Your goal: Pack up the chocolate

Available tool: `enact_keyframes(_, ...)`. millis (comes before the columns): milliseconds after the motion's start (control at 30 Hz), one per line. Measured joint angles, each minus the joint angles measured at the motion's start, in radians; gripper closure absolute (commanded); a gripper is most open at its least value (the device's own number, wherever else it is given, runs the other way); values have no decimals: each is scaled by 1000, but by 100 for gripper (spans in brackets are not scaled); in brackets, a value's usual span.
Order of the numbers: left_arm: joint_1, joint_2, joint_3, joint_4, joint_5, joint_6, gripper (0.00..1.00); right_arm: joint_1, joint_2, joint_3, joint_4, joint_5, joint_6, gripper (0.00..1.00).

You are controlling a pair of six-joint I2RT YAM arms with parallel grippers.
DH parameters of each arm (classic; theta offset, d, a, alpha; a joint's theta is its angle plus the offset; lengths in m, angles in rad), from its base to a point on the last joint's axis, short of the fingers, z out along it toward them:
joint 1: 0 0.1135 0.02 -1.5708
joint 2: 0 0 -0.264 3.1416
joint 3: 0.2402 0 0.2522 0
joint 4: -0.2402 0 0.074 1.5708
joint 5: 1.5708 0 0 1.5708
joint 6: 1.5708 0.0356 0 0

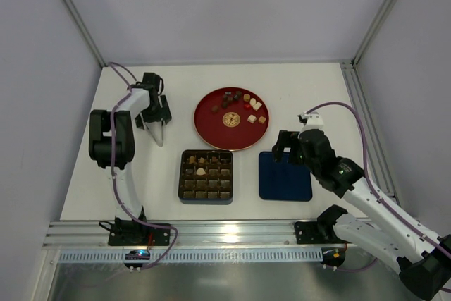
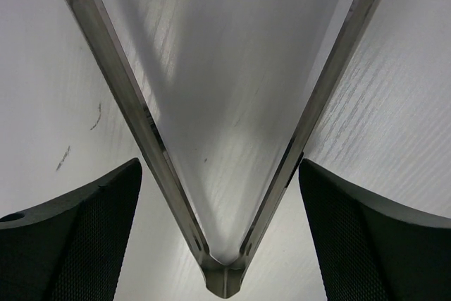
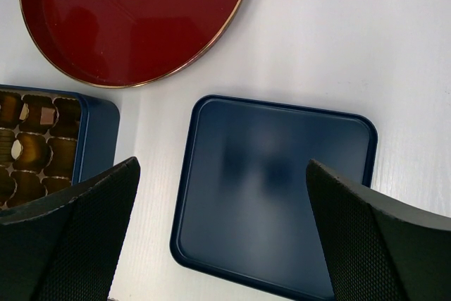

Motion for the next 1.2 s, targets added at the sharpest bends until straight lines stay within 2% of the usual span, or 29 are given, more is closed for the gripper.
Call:
enact_keyframes(300,0,-48,8,-45,-16,13,7,0,1,0,-8,8,0,0)
enact_keyframes(433,0,-105,70,-89,-21,27,7,0,13,1,-32,26,2,0)
enact_keyframes(700,-13,-273,140,-156,15,24,11,0,139,37,-97,54,28,5)
enact_keyframes(1033,-122,-612,-94,-175,142,-13,12,2,262,37,-111,68,87,10)
enact_keyframes(1200,-189,-741,-201,-180,201,-36,12,-92,316,34,-114,45,102,16)
